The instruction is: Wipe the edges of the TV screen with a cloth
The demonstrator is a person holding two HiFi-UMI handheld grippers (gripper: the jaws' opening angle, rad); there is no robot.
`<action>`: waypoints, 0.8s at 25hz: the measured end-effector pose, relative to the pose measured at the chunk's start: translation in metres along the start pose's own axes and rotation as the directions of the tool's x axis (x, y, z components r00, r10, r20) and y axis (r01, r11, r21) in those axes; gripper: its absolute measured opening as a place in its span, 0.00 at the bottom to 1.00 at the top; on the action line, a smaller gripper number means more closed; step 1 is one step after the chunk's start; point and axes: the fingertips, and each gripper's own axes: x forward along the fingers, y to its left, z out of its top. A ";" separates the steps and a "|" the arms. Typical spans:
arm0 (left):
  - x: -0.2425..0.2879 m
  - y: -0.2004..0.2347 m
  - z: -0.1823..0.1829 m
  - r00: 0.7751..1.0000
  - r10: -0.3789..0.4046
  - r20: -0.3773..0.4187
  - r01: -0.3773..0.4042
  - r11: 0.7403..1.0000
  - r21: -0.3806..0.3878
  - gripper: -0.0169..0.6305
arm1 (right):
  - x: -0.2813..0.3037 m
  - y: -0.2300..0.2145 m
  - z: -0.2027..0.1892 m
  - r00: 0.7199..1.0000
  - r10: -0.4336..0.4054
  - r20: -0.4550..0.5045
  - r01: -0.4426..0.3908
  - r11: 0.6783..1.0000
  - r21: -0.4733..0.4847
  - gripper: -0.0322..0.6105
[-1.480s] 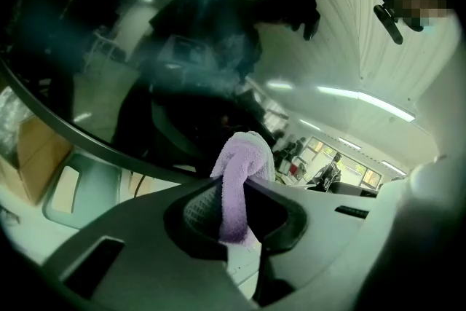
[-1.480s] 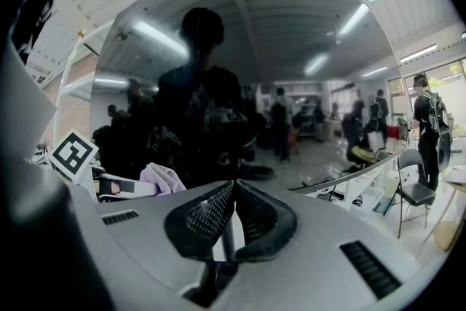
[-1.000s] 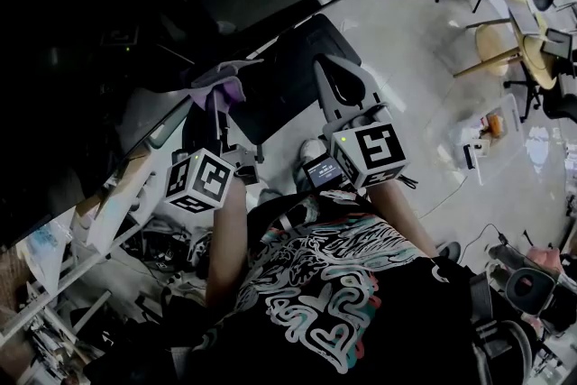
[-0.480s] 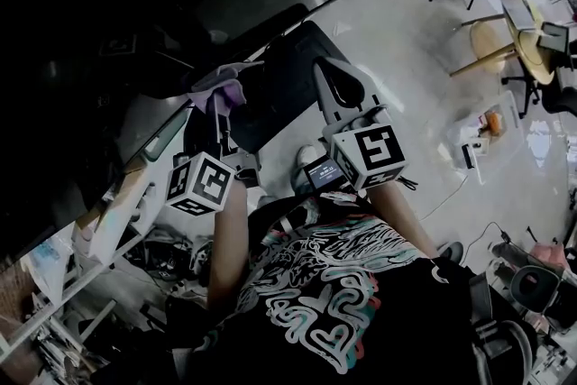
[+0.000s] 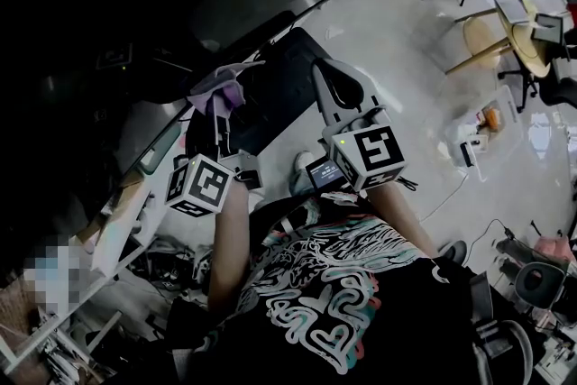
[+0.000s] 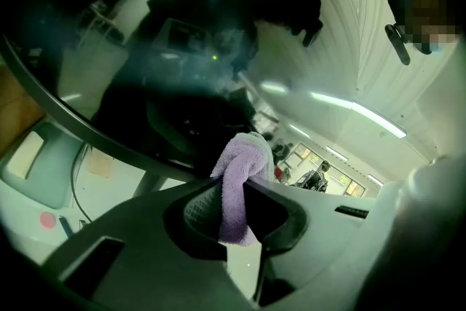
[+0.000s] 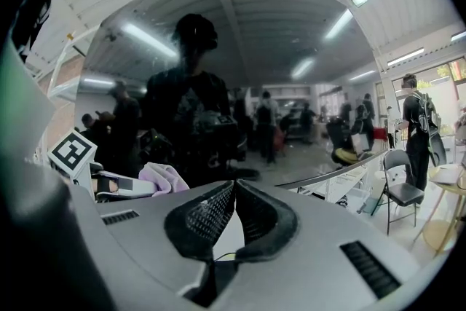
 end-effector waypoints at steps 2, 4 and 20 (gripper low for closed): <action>0.005 -0.005 -0.002 1.000 -0.009 -0.002 0.009 1.000 -0.012 0.11 | -0.001 -0.006 0.002 1.000 -0.006 0.005 0.006 1.000 0.000 0.10; 0.010 -0.009 -0.004 1.000 -0.018 -0.004 0.018 1.000 -0.022 0.11 | -0.002 -0.013 0.003 1.000 -0.013 0.009 0.013 1.000 -0.001 0.10; 0.041 -0.037 -0.016 0.998 -0.063 -0.001 0.063 0.992 -0.106 0.11 | -0.025 -0.068 -0.001 0.996 -0.086 0.016 0.086 0.996 0.003 0.10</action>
